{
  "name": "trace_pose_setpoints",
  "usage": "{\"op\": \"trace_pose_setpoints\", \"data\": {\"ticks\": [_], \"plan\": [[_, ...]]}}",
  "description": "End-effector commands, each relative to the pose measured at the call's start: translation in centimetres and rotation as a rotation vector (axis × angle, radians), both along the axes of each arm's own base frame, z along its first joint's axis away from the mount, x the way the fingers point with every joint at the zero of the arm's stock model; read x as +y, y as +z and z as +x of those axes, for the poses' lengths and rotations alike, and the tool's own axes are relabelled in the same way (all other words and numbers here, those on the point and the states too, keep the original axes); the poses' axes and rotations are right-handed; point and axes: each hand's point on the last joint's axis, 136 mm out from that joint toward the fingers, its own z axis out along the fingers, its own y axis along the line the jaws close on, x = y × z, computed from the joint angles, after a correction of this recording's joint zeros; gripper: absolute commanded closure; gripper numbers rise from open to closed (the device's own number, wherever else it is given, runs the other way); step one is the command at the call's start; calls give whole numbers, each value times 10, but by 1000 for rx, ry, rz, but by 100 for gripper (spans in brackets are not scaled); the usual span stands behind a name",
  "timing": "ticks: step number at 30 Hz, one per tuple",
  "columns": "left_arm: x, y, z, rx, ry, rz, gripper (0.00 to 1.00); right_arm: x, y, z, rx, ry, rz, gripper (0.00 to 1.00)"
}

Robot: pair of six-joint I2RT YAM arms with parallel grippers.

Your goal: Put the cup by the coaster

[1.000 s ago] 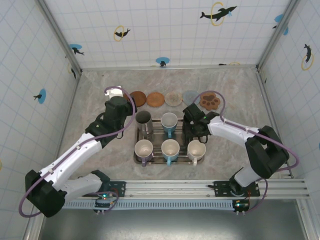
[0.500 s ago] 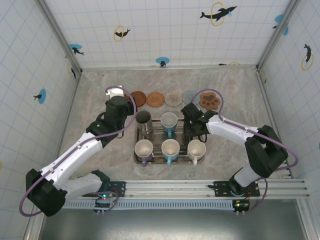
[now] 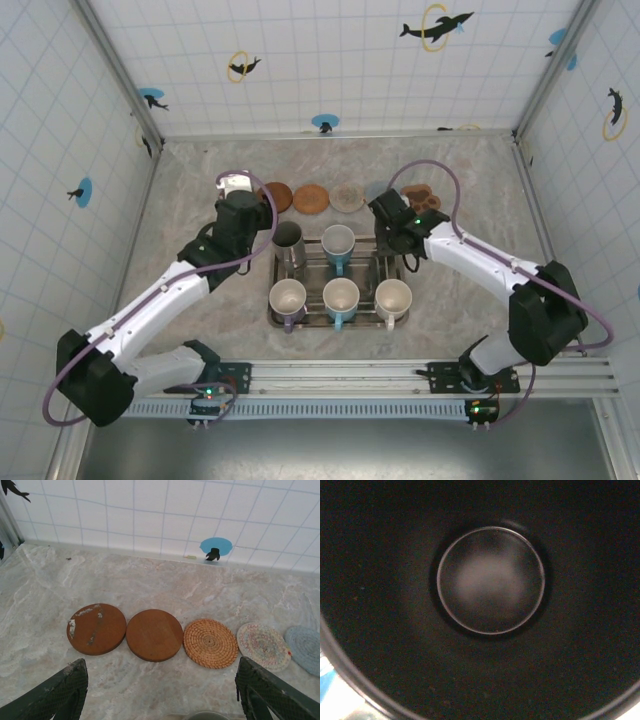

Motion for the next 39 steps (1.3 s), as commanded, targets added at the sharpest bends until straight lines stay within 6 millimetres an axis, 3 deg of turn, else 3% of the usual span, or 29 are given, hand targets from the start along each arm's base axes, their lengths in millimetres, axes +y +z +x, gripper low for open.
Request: {"op": "trace_pose_setpoints", "data": {"ticks": [1,10,21,30,39], "plan": [[-4,2,2,-8,-20,11,22,-10,37,26,-116,-39,34,100],[-5,-1,5,-1,-15,26,22,-49,52,61,-186,-137,45,100],[-10,-2,10,4,-25,30,22,-85,45,110,-222,-232,79,100],[-7,-4,11,3,-12,51,22,-83,30,149,-212,-238,99,100],[-6,-5,12,5,-5,59,22,-79,8,170,-189,-235,79,100]]}}
